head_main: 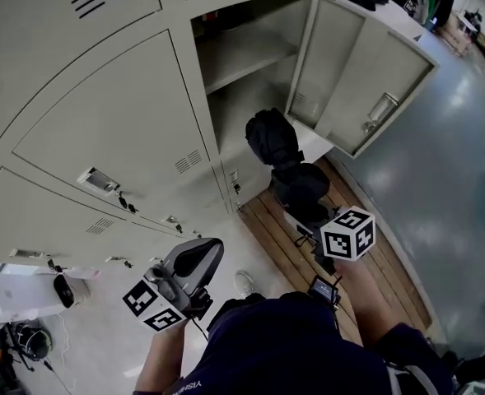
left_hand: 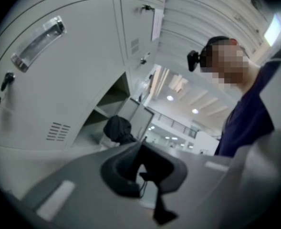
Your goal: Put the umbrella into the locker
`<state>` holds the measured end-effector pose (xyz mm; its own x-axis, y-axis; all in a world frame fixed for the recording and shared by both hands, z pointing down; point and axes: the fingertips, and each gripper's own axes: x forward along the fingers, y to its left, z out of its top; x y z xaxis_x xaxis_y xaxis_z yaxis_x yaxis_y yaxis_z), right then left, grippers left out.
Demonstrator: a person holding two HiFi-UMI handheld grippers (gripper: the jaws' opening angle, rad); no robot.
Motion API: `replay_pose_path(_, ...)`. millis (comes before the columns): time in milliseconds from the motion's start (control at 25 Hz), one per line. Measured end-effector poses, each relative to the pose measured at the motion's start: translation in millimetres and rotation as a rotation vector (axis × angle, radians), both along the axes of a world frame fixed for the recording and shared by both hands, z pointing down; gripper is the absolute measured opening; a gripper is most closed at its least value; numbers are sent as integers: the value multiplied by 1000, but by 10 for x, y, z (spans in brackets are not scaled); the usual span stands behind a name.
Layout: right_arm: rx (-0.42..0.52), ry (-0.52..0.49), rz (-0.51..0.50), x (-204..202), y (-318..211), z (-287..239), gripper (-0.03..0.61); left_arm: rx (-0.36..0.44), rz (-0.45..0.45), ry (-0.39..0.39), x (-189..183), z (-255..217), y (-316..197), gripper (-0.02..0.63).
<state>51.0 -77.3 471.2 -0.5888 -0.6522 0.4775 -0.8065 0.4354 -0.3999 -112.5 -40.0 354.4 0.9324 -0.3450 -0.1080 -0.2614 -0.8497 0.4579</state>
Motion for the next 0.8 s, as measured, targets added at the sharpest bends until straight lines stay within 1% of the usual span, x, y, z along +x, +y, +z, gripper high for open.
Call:
replay_pose_path(200,-43,94,19,38,-295,108,77,13,29,-6,-94,-27,-200,2)
replay_pose_path(360,-62,164,10,59,-488,175,77,17,38,-20,-145,-7,-301,2)
replay_pose_path(560,-84,270,-20,99,-759,237,77,22,25,-25,-186,-32,-406,2)
replay_pose_path(800,-77,406,-71,189,-1240,242,77,3,-6,-20,-179,4,-509,2)
